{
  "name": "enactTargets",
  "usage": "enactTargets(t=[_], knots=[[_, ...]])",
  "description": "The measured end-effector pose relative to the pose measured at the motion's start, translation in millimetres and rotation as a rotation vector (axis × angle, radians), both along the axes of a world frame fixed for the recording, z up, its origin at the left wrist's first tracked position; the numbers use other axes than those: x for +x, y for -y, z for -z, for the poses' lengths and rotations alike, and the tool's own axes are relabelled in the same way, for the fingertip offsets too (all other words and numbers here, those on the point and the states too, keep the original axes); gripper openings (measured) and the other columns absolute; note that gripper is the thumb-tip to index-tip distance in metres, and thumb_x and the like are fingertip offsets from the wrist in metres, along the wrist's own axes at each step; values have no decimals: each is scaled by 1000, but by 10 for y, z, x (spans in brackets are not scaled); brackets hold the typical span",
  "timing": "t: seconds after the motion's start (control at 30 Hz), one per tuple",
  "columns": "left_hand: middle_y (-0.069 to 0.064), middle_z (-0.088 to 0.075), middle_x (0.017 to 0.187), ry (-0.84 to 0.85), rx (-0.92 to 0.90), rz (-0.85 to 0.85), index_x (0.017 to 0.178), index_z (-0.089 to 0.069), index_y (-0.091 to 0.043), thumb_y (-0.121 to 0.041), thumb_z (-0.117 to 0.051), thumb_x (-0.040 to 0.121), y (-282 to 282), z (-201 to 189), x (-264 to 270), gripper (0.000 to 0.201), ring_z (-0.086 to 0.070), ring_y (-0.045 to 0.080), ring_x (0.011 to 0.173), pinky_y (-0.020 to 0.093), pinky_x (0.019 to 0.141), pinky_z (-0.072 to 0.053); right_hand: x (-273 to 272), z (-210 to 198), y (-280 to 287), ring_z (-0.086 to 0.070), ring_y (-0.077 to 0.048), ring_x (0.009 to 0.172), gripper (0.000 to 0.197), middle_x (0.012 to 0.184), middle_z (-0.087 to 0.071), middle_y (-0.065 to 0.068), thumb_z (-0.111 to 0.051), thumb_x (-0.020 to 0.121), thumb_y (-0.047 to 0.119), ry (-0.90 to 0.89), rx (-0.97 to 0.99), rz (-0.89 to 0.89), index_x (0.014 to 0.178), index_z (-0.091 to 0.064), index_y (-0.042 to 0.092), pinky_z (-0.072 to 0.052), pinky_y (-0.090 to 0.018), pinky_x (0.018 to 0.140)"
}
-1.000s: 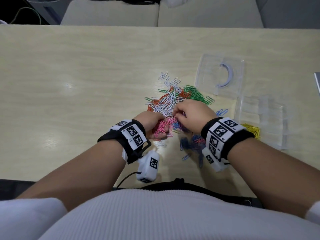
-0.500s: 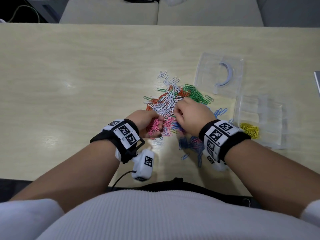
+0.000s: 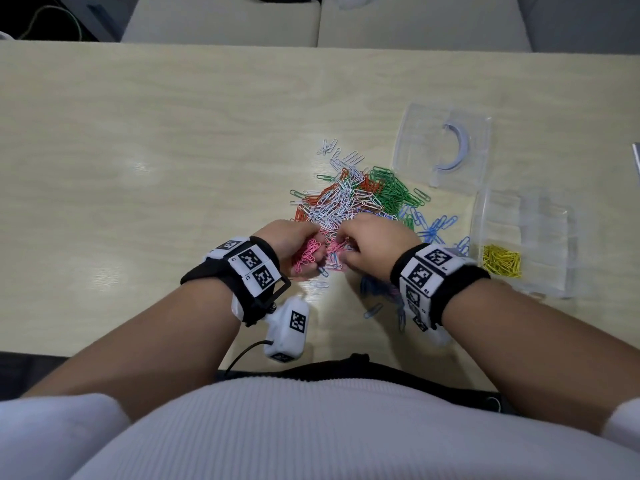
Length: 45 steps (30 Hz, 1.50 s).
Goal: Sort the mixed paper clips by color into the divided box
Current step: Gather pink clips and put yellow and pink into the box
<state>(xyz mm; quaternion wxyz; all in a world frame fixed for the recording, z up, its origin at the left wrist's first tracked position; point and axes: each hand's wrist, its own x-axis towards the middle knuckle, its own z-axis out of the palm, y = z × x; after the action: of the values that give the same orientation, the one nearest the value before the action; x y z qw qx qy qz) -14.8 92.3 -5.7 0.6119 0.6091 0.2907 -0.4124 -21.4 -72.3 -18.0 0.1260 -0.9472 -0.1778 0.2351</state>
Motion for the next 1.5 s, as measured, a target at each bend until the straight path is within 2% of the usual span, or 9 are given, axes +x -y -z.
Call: enactTargets(t=[0.07, 0.33, 0.57, 0.7, 0.8, 0.93, 1.07, 1.27, 1.5], knots=[[6, -47, 47, 4, -3, 15, 70, -46, -11, -25, -41, 101, -4, -5, -11, 34, -40, 16, 28, 25, 50, -38, -24, 35, -26, -56, -21, 104, 26, 111, -54, 1, -54, 88, 41, 39, -53, -45, 112, -56, 28, -46, -34, 81], [6, -51, 56, 12, 32, 32, 67, -45, -13, -24, -43, 101, 7, 0, 9, 35, -45, 14, 43, 15, 39, -35, -11, -4, -13, -58, -21, 93, 3, 95, -53, 6, -52, 86, 28, 43, -6, 59, 87, -53, 30, -44, -31, 76], [12, -59, 61, 23, 80, 33, 81, -58, -7, -24, -44, 98, 58, 26, 36, 28, -56, 23, 53, 24, 42, -50, 24, -241, -110, -53, -6, 70, 5, 71, -61, 11, -61, 77, 22, -4, 370, 203, 80, -61, 26, -44, -26, 66], [15, -60, 76, 19, 78, 67, 85, -58, -7, -14, -53, 90, 35, 26, 26, 10, -61, 26, 59, 30, 51, -55, 21, -278, -198, -55, -7, 80, 7, 83, -62, 12, -67, 81, 24, -11, 433, 91, 88, -68, 25, -43, -23, 74], [9, -56, 63, -11, 52, 8, 82, -56, -9, -21, -53, 93, -76, 12, 47, 17, -53, 19, 52, 21, 43, -49, 9, -242, -198, -51, -6, 83, 10, 89, -57, 9, -64, 83, 22, 41, 490, 105, 91, -67, 27, -37, -21, 73], [1, -52, 49, -10, 72, -112, 72, -50, -14, -29, -44, 100, -267, -9, 89, 33, -50, 11, 37, 16, 38, -44, -76, -172, -302, -54, -15, 87, 3, 88, -55, 6, -57, 84, 25, 4, 266, -4, 86, -60, 26, -43, -29, 75], [-1, -50, 45, -13, 90, -198, 68, -47, -16, -29, -42, 101, -400, -41, 99, 36, -47, 10, 34, 15, 35, -42, -183, -105, -502, -58, -20, 104, 23, 109, -60, 3, -53, 90, 41, -33, 42, -181, 106, -61, 27, -46, -35, 89], [-1, -53, 47, -51, 27, -336, 70, -49, -15, -28, -47, 99, -459, -28, 70, 31, -49, 9, 35, 14, 37, -43, -167, -55, -711, -60, -26, 101, 53, 110, -61, -3, -51, 86, 62, -7, 13, -157, 119, -54, 21, -48, -37, 84], [-2, -49, 50, -41, -96, -394, 62, -48, -17, -27, -51, 96, -433, -194, 116, 35, -43, 7, 35, 12, 38, -39, -161, -44, -795, -60, -25, 95, 56, 103, -61, -3, -52, 83, 66, -39, 51, -69, 112, -57, 18, -46, -34, 75]])
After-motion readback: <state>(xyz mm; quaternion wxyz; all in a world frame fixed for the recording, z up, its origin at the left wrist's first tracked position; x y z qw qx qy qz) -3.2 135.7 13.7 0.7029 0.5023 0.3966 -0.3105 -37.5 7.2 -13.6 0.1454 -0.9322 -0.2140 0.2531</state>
